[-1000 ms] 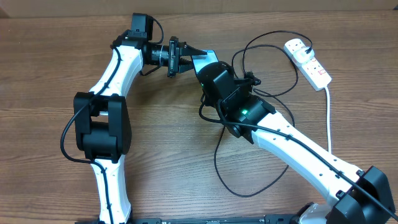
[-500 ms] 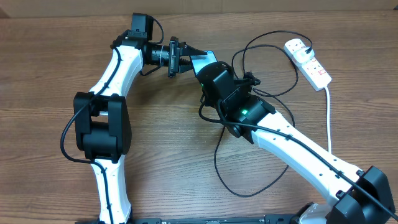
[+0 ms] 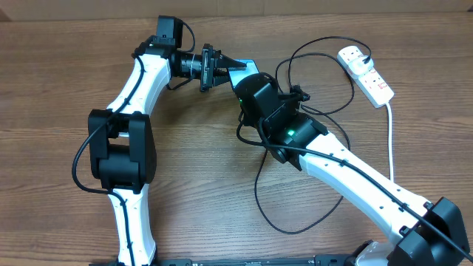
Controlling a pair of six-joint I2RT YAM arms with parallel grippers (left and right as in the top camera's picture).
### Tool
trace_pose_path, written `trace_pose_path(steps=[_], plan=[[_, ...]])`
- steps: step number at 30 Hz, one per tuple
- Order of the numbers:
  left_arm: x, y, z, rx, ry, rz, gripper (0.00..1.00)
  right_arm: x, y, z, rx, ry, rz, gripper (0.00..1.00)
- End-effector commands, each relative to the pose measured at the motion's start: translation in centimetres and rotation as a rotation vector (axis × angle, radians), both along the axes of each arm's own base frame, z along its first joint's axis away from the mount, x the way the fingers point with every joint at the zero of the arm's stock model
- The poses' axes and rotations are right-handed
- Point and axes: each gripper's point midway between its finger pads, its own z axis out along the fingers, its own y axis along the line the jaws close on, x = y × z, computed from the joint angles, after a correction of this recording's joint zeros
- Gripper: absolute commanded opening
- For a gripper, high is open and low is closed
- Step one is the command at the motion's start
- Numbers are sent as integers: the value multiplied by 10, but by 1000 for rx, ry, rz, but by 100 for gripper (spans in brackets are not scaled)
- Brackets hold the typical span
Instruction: Plug charger to phone and switch on socket
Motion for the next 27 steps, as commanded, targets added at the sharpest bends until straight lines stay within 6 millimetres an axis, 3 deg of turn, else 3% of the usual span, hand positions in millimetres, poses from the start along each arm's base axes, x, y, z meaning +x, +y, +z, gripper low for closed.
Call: trace_pose_path(steps=[1, 6, 10, 18, 21, 25, 27], plan=[[3, -1, 6, -4, -23, -2, 20, 1, 6, 13, 92, -1, -24, 4], [3, -1, 6, -4, -23, -2, 9, 1, 7, 13, 94, 2, -19, 5], [3, -1, 6, -4, -23, -2, 6, 1, 7, 13, 91, 1, -16, 8], [4, -1, 3, 15, -26, 8, 4, 1, 8, 13, 44, -10, 19, 34], [7, 0, -1, 37, -29, 19, 4, 1, 7, 13, 42, -12, 16, 54], [13, 7, -6, 67, -71, 44, 4, 10, -14, 20, -105, -80, -18, 56], [19, 16, -11, 95, -113, 68, 4, 14, -29, 28, -219, -121, -21, 71]])
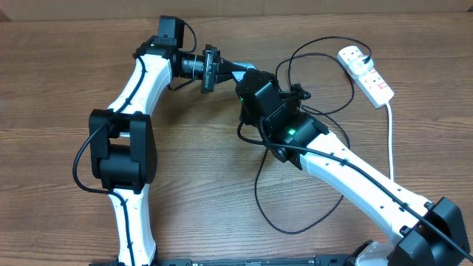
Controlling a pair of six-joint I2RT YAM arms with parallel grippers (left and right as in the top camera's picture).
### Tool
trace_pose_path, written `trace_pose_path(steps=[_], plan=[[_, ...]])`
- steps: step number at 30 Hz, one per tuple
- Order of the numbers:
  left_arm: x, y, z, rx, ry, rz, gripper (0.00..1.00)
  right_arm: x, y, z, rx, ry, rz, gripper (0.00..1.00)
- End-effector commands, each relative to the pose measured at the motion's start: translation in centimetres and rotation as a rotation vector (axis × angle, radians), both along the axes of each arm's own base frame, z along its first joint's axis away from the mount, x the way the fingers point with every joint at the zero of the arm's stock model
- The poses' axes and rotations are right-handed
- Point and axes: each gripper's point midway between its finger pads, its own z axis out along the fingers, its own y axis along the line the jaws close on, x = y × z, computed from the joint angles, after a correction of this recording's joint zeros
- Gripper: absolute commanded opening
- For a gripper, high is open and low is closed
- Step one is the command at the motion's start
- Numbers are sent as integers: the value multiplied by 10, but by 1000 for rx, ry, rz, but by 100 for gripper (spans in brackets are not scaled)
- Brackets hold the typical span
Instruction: Plug charger to phone and switch on socket
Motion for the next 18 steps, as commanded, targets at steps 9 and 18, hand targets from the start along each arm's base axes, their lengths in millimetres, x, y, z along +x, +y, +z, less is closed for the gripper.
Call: trace_pose_path(steps=[9, 18], plan=[[26, 49, 0, 40, -413, 37, 4, 23, -76, 65, -538, -189, 246, 98], [-9, 50, 0, 220, -734, -131, 4, 15, -117, 28, -544, -153, 786, 100]])
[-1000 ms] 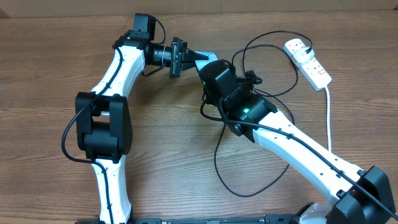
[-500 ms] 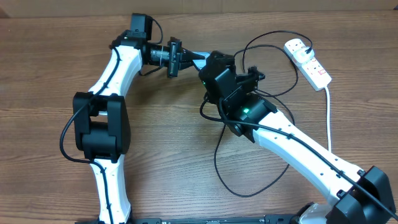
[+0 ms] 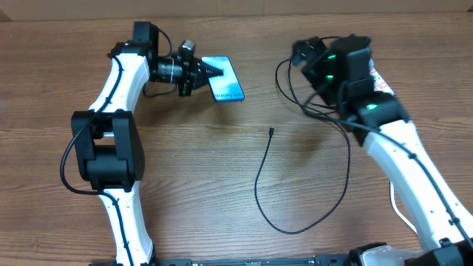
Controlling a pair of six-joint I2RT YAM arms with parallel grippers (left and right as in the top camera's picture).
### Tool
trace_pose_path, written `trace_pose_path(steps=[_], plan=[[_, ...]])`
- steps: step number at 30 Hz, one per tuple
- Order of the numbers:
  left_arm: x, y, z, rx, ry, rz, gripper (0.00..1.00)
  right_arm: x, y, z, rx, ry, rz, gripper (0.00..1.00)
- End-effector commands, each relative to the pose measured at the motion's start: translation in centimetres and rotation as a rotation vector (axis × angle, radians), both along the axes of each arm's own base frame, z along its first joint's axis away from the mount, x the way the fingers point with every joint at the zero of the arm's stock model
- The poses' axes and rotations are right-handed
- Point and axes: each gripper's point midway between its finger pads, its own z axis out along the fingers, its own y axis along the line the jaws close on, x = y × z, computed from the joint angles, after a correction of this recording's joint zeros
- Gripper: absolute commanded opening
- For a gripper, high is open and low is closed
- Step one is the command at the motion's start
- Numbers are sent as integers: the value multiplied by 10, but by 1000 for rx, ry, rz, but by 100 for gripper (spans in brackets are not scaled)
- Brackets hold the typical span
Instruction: Plug charger to phone and switch on socket
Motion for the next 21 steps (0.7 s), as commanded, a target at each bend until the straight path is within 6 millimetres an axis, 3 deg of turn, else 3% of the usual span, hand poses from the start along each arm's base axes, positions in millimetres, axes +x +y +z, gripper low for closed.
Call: trace_pose_path(steps=[1, 4, 5, 12, 14, 17, 21], plan=[[-16, 0, 26, 209, -362, -121, 4, -18, -2, -6, 0, 50, 266, 100], [-29, 9, 45, 422, -508, -166, 4, -31, -21, -24, 1, 159, 223, 100], [-36, 20, 70, 622, -613, -152, 4, -39, -23, -33, 1, 210, 219, 100], [-47, 78, 134, 1152, -723, 105, 4, -48, -9, -65, -29, 295, 248, 100], [-53, 88, 139, 1213, -708, 133, 4, -52, -5, -78, -59, 333, 272, 96], [-60, 97, 130, 1257, -641, 135, 4, -63, 10, -105, -111, 412, 372, 77], [-65, 100, 113, 1270, -567, 103, 4, -92, 27, -145, -168, 596, 552, 80]])
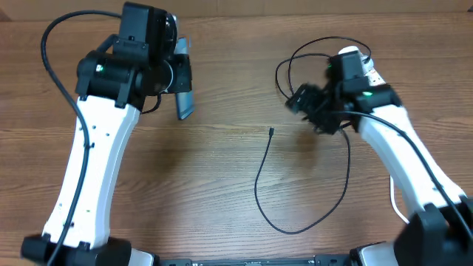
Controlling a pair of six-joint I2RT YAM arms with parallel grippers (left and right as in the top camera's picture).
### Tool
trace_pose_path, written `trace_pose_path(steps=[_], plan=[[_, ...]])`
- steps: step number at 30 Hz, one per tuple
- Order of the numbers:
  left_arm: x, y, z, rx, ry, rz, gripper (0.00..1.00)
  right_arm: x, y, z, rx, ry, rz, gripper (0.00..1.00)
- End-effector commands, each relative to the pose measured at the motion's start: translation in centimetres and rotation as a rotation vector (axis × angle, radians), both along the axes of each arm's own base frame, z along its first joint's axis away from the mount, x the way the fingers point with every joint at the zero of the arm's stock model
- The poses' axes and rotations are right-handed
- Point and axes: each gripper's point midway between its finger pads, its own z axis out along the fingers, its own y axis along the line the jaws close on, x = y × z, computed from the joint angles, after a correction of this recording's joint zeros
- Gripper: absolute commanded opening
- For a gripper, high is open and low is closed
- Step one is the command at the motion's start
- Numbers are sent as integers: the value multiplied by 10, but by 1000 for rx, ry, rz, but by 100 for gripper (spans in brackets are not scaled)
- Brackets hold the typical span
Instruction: Plug charger to phone and switch on socket
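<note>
The phone [184,102] shows edge-on as a narrow grey-blue slab at the back left, tilted off the table. My left gripper [179,74] is shut on its upper end. The black charger cable [260,177] loops across the middle of the table, and its small plug end [272,131] lies loose on the wood, apart from the phone. The white socket strip [349,55] at the back right is mostly hidden by my right arm. My right gripper [306,101] hovers left of the strip, over the cable's upper loops; it is dark and blurred.
The wooden table [222,222] carries the cable's big loop at centre front. More cable coils at the back right around the socket strip. The left arm's own lead arcs over the back left corner.
The phone lay flat and face up at the back centre with my left gripper at its left edge. Now it is further left, on edge in that gripper. My right gripper moved down and left from the strip.
At first both grippers met at the phone at the back centre, the right arm over it, and stayed so. Then the right arm was back by the socket strip, the plug end loose mid-table, the phone flat. Now the left gripper holds the phone tilted at the left.
</note>
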Motion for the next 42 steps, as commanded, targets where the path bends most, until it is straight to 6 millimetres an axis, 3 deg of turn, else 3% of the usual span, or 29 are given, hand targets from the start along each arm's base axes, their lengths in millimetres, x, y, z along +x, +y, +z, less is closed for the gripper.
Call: trace_pose_path(steps=[1, 6, 11, 12, 18, 22, 28, 33, 42], plan=[[7, 15, -19, 63, 45, 78, 4, -17, 14, -34, -53, 129, 190, 82], [8, 9, -25, 40, 67, 65, 4, -21, 11, -61, -183, 295, 250, 86], [5, 10, -27, 43, 79, 64, 4, -1, 25, -63, -156, 234, 224, 89], [4, 9, -28, 42, 86, 62, 4, 3, 33, -61, -113, 215, 227, 80], [4, 9, -28, 40, 86, 61, 4, 10, 38, -73, -123, 177, 237, 79], [4, 6, -28, 24, 86, 53, 4, 6, 42, -84, -137, 208, 237, 64], [6, 2, -27, 8, 82, 44, 4, 7, 47, -91, -158, 215, 194, 33], [6, 2, -27, 7, 80, 44, 4, 5, 40, -99, -280, 218, 135, 32], [6, 2, -26, 7, 79, 44, 4, 0, 48, -115, -303, 239, 147, 32]])
